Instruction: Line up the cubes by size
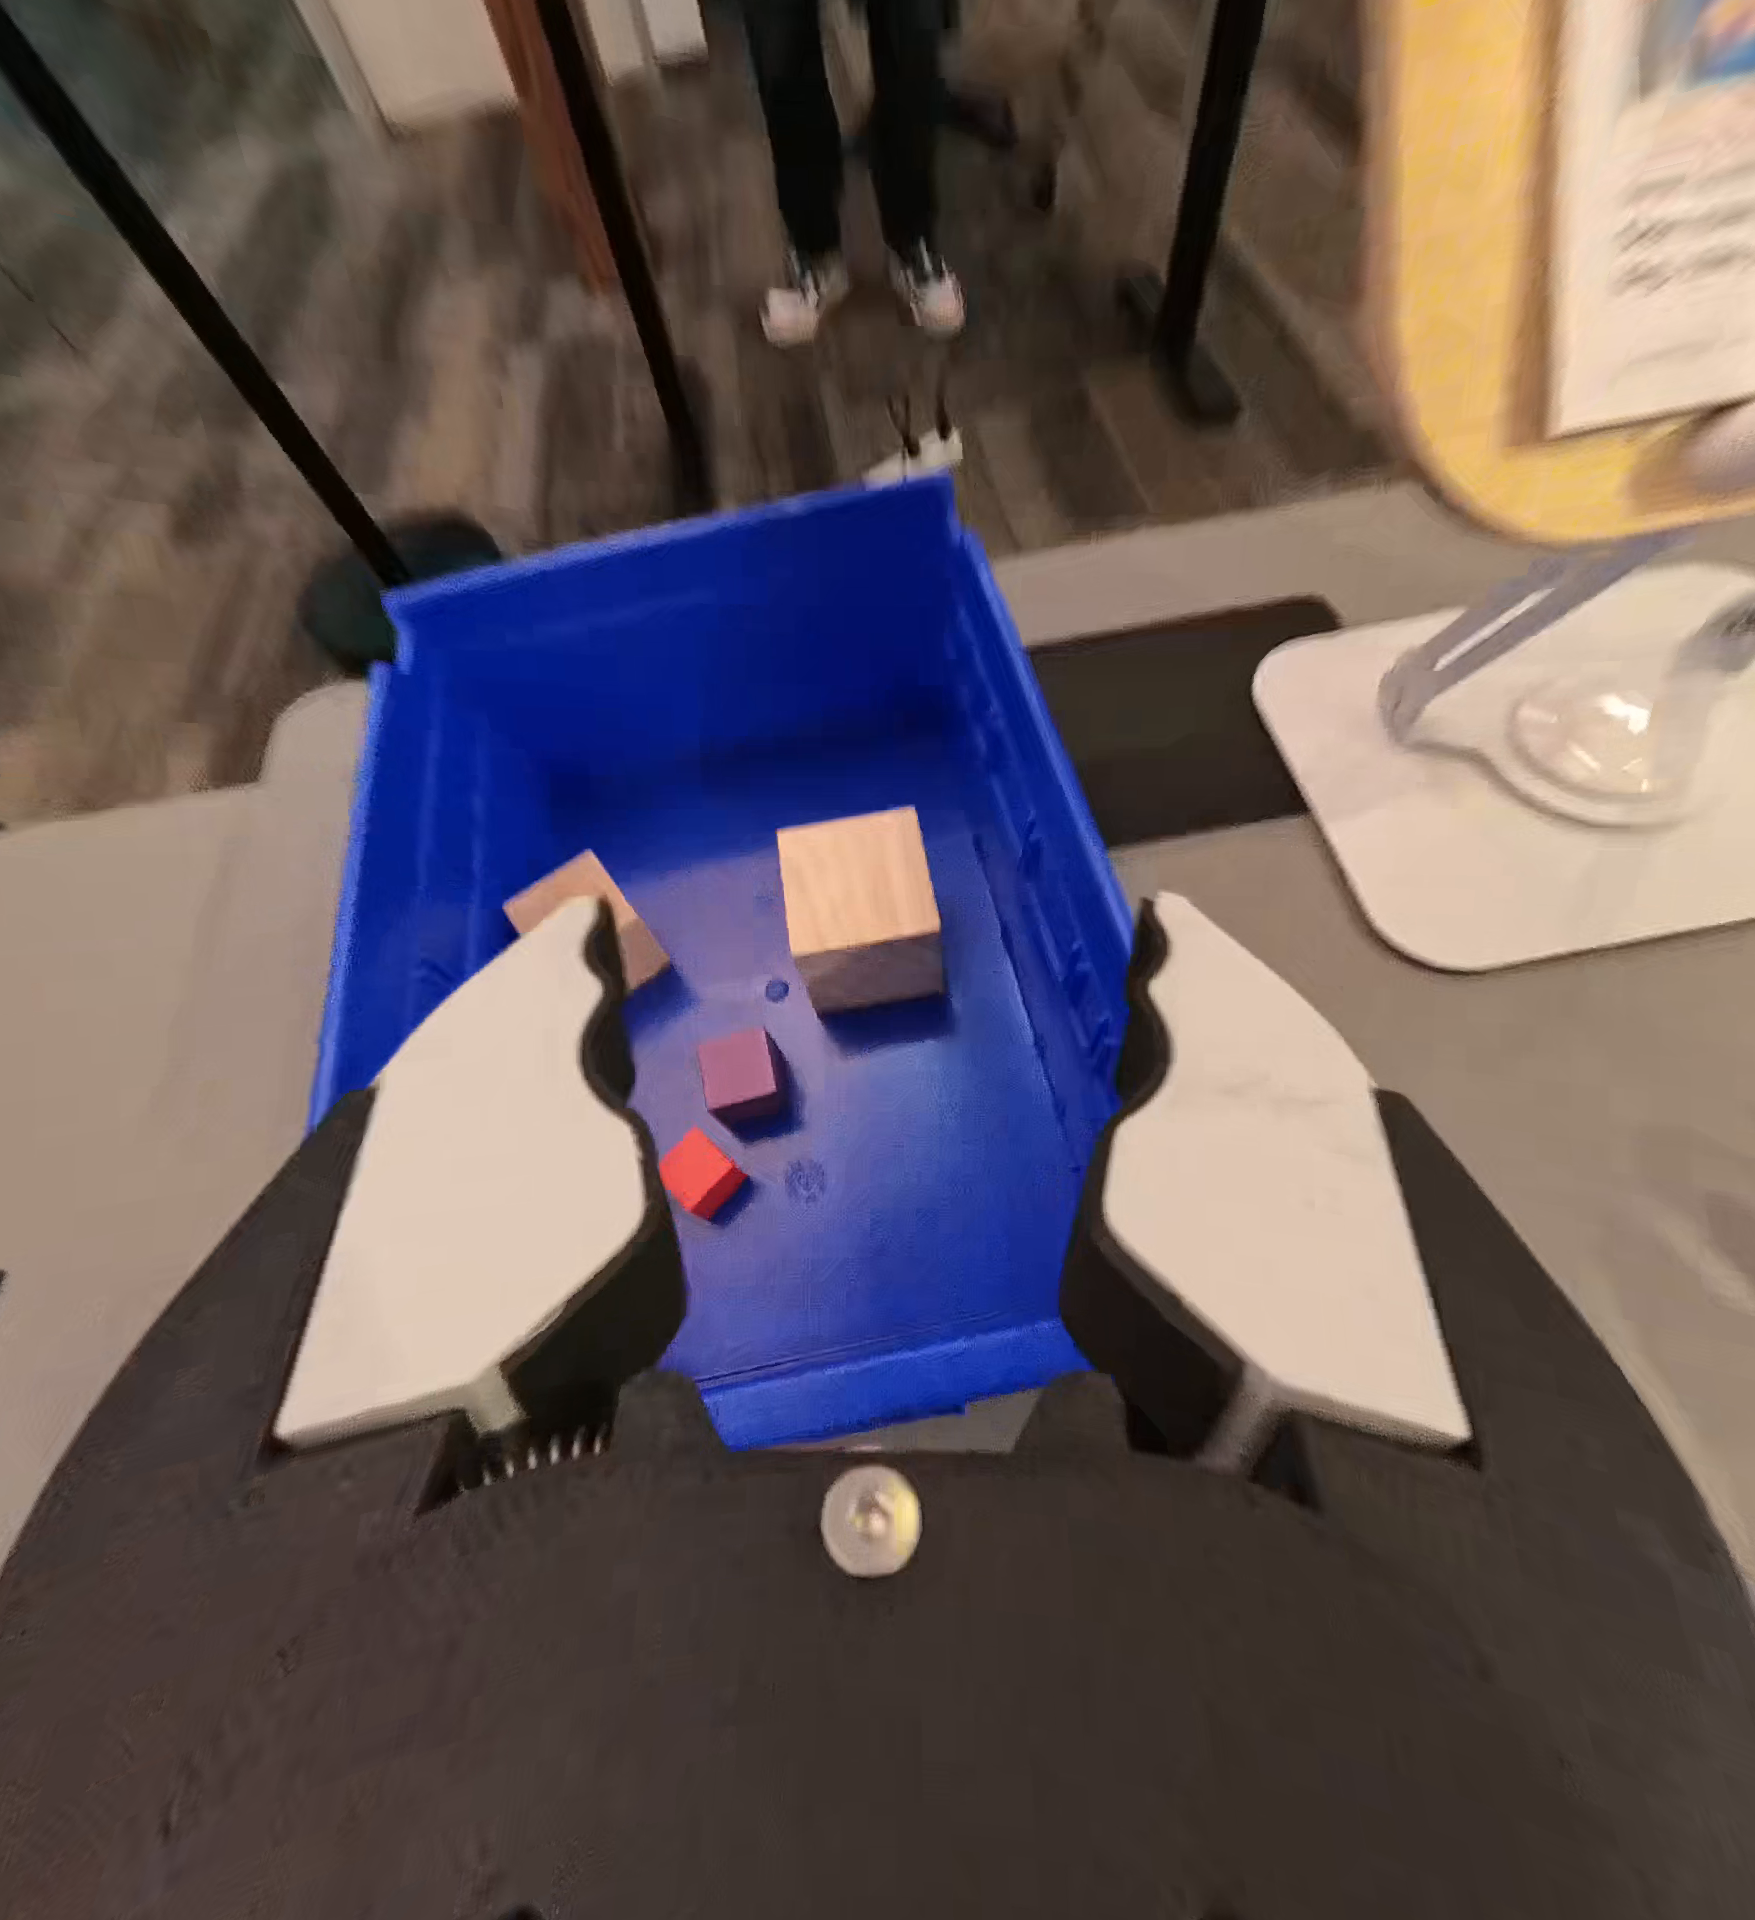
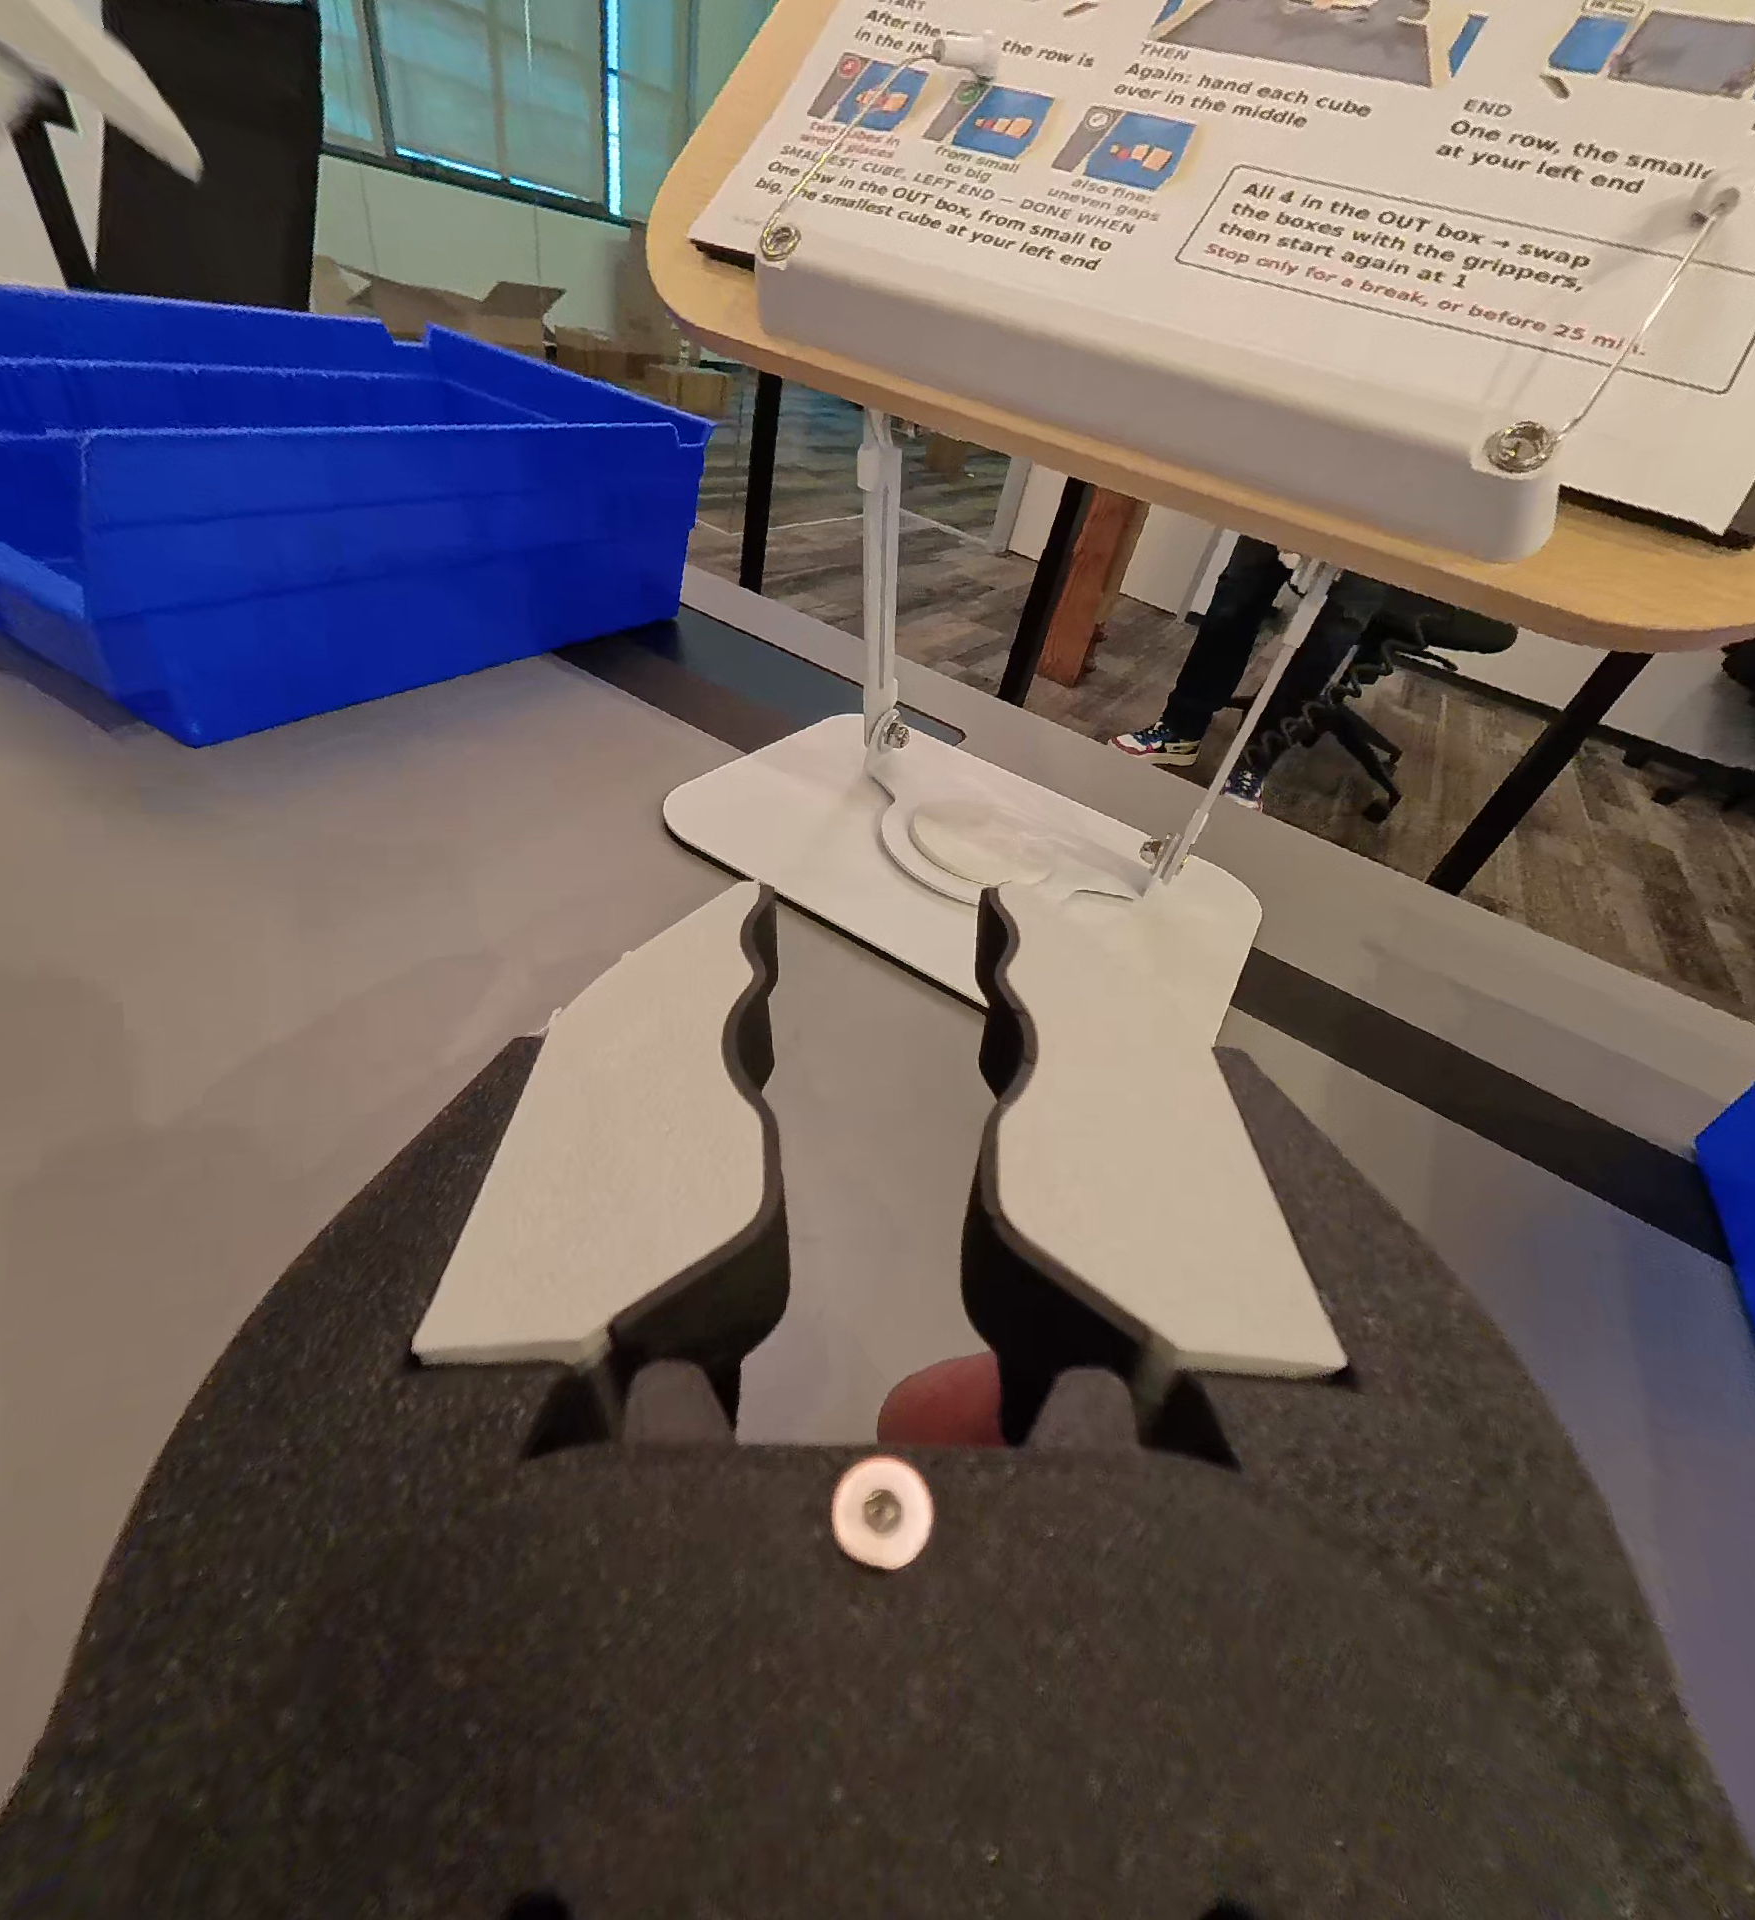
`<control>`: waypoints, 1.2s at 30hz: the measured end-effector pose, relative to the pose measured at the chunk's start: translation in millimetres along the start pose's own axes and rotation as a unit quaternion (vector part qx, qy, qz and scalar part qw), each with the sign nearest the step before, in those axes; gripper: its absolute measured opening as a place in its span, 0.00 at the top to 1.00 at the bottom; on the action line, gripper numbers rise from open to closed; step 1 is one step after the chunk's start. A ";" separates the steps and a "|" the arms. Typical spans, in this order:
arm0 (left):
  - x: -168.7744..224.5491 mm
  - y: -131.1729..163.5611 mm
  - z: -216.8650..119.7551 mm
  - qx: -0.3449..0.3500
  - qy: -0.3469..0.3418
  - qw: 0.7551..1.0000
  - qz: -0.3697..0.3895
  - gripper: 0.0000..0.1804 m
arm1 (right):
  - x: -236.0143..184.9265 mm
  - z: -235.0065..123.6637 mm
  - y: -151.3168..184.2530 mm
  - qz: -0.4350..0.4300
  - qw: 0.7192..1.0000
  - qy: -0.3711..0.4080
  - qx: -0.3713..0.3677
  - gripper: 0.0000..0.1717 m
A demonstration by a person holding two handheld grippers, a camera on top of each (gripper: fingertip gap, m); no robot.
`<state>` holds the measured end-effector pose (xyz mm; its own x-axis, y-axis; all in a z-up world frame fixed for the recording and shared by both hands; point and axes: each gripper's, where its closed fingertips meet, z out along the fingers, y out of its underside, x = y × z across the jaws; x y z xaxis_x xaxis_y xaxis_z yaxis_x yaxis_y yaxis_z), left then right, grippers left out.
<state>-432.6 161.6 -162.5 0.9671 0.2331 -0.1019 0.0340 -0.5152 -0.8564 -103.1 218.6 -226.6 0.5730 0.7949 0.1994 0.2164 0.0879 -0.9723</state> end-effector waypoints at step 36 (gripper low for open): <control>47.0 -17.4 -23.7 0.044 0.320 0.925 -0.198 0.67 | -48.7 -8.1 -49.6 -0.047 0.985 -0.130 0.100 0.68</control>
<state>-381.8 162.0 -140.4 0.8354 -0.1623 0.5251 0.4237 -0.4184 -0.8034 -135.3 170.6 -187.0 0.3300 0.9026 0.2764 0.0835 0.2637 -0.9610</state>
